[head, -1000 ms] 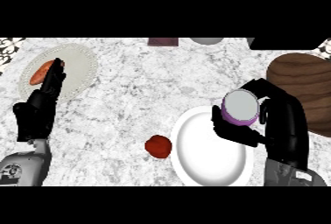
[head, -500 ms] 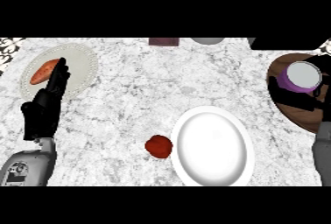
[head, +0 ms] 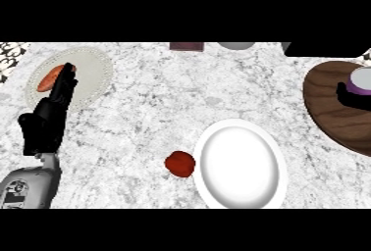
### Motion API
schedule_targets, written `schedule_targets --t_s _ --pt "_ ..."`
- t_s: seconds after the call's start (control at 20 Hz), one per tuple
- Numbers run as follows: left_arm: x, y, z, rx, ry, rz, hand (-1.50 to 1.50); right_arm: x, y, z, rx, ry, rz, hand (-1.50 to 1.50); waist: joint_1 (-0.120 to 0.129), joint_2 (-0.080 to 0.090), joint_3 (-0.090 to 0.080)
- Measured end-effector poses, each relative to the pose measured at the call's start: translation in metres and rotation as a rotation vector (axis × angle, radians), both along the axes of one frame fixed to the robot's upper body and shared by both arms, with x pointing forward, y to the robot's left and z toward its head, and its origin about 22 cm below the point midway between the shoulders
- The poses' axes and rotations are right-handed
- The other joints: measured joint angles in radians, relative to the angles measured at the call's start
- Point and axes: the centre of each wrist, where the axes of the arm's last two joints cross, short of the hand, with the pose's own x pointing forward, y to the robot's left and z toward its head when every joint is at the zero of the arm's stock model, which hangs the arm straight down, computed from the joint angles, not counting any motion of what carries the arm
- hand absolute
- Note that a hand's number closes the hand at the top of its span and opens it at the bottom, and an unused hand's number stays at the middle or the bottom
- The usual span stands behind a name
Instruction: Pick the can from the plate and place it in the bowl
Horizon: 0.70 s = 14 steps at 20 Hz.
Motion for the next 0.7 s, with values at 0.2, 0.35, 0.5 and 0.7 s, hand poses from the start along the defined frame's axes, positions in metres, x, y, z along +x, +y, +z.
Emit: schedule_targets --t_s 0.2,0.35,0.5,0.7 --pt "-0.001 -0.004 0.001 -0.005 -0.004 -0.009 0.00 0.014 -0.029 -0.018 -0.028 0.025 -0.050 1.50 0.008 0.002 0.001" --pt "0.002 -0.007 0.005 -0.003 -0.009 -0.017 0.00 0.019 -0.045 -0.028 0.046 0.038 -0.066 -1.50 0.016 0.006 0.002" --pt "0.002 -0.004 0.005 -0.001 -0.010 -0.023 0.00 0.021 -0.056 -0.036 0.124 0.076 -0.043 -1.50 0.024 0.009 0.003" --pt "0.004 -0.011 0.006 -0.001 -0.010 -0.027 0.00 0.021 -0.069 -0.038 0.221 0.064 0.028 -1.50 0.027 0.010 0.003"
